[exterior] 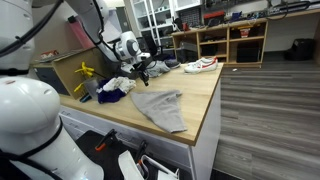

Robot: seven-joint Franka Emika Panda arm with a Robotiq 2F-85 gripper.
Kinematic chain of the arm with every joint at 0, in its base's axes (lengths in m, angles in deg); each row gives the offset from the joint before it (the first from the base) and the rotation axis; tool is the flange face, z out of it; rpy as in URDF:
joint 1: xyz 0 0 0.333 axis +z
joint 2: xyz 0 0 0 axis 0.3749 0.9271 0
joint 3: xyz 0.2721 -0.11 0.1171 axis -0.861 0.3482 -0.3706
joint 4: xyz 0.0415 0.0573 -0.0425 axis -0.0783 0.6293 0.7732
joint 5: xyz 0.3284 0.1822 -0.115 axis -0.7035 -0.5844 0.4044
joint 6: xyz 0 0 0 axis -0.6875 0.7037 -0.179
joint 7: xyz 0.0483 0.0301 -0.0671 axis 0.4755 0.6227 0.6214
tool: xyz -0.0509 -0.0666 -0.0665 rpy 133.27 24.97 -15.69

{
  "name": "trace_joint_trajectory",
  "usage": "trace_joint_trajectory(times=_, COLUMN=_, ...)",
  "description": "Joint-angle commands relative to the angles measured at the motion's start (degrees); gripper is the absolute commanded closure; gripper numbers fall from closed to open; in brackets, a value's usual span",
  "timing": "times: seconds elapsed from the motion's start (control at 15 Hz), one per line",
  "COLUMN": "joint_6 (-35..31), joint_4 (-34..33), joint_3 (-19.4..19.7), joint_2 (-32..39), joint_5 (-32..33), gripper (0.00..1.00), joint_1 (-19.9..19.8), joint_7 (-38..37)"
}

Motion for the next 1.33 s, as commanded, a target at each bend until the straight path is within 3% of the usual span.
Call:
trace_joint_trajectory(times=0.0, joint_6=7.1, joint_4=-2.6, joint_3=-1.3, joint_2=0.0, joint_5=-6.1, gripper=1.0, joint_1=0.5, joint_7=6.1)
trace_joint_trajectory(times=0.4, joint_6=13.5, joint_4=-3.7, joint_3=1.2, joint_2=1.6, joint_5=-4.3, gripper=1.0, joint_1=3.2, joint_7=5.5)
trace_joint_trajectory(times=0.8, joint_6=12.0, joint_4=-3.7, joint_3=2.3, joint_2=5.5, joint_5=-3.5, gripper=1.0, joint_1=4.6, joint_7=5.1)
trace_joint_trajectory(times=1.27, joint_6=10.7, joint_4=-6.2, joint_3=4.5, joint_2=8.1, joint_5=2.1, gripper=1.0, joint_1=8.7, joint_7=3.1)
